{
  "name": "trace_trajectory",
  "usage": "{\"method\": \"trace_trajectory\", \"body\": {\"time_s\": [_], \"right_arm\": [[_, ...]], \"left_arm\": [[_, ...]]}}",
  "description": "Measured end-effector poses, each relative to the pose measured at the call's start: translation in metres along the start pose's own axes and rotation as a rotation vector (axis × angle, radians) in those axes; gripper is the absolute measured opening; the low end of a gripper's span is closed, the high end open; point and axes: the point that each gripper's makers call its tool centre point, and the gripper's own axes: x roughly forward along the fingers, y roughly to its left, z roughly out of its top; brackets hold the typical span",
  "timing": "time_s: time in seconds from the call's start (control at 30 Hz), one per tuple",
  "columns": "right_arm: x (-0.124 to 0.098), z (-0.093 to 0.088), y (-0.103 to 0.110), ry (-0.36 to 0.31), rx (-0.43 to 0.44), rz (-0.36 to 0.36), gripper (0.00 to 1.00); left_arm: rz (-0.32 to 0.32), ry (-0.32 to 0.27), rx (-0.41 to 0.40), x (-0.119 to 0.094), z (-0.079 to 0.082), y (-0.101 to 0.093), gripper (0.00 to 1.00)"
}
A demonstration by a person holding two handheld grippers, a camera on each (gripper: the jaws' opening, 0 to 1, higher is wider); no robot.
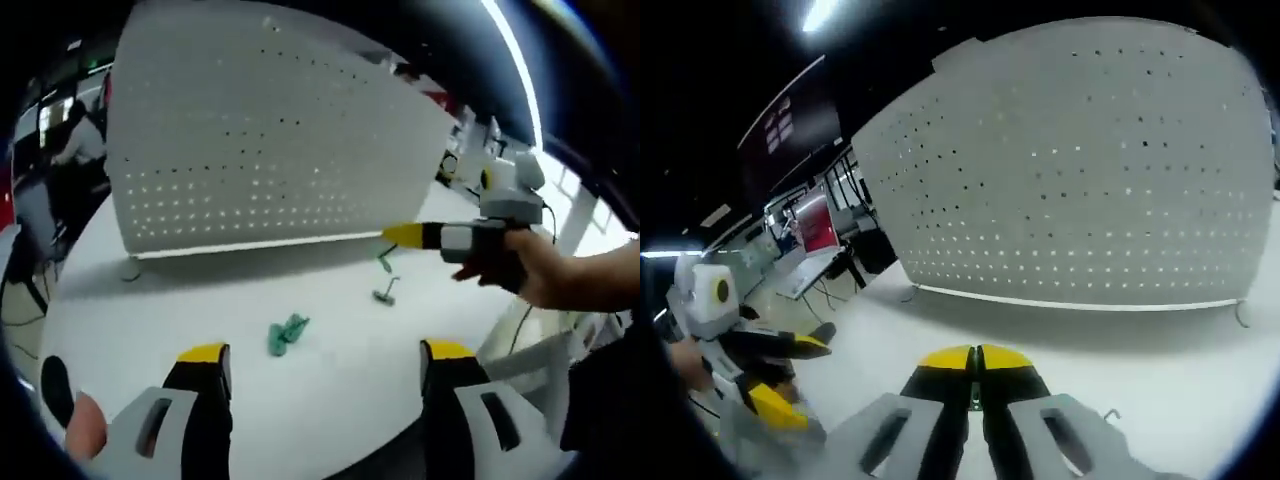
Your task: Insert the hook assembly into the mounting plate slot until the hook locks in place.
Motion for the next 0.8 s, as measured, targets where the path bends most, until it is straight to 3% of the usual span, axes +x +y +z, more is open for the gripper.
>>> {"method": "trace_trajectory", "body": {"time_s": [0.17,0.33,0.53,0.7,0.8], "right_arm": [[-0.013,0.009,0.036,-0.057,0.045,0.075,0.00],[-0.020,0.008,0.057,-0.072,0.075,0.121,0.00],[-0.028,0.008,0.074,-0.098,0.077,0.150,0.00],[-0.035,0.014,0.082,-0.130,0.094,0.163,0.00],[-0.037,0.018,0.087,-0.148,0.087,0.170,0.00]], "left_arm": [[-0.050,-0.005,-0.037,0.007,0.010,-0.019,0.73],[-0.087,-0.020,-0.097,0.009,0.015,-0.031,0.69],[-0.130,-0.050,-0.146,0.006,0.025,-0.044,0.62],[-0.148,-0.035,-0.152,0.007,0.024,-0.050,0.56],[-0.179,-0.040,-0.203,0.005,0.025,-0.056,0.52]]}}
